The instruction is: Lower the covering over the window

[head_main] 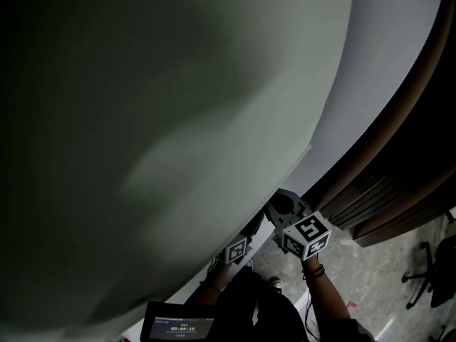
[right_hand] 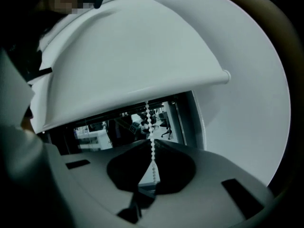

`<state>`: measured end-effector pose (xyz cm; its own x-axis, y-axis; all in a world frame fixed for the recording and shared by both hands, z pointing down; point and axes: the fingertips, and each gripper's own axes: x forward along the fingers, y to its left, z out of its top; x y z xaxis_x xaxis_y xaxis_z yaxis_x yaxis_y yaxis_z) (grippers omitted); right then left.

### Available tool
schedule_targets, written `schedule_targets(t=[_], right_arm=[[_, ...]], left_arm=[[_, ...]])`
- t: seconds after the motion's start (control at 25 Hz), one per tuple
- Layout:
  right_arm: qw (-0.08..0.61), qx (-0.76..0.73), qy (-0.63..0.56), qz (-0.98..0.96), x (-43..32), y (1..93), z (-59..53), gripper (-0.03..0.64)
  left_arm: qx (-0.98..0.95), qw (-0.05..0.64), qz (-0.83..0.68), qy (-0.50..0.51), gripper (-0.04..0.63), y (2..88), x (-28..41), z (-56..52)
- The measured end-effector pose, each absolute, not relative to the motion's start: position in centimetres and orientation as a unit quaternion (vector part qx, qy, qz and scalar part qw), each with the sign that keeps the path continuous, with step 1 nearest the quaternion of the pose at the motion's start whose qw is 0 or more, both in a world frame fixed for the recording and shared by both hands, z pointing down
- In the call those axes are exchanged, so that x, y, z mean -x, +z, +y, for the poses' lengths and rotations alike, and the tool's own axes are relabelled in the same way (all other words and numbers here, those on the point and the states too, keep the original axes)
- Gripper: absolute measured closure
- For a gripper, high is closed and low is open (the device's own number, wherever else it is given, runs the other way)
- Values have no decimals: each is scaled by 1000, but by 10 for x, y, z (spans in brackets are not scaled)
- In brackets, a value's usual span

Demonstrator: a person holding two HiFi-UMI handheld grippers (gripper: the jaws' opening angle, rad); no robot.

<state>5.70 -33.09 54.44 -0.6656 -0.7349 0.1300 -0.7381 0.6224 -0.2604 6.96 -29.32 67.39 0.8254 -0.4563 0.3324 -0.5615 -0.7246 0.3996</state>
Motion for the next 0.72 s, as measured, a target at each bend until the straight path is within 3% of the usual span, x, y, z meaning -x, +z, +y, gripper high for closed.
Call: schedule_targets(t=[0.44, 0.72], right_arm=[[53, -407, 284, -867, -39, 678, -301, 598], [75, -415, 347, -838, -34, 744, -297, 598]], left_arm=[[-886, 306, -261, 231, 592, 776, -32, -217], [-893, 297, -275, 195, 589, 765, -21, -210]])
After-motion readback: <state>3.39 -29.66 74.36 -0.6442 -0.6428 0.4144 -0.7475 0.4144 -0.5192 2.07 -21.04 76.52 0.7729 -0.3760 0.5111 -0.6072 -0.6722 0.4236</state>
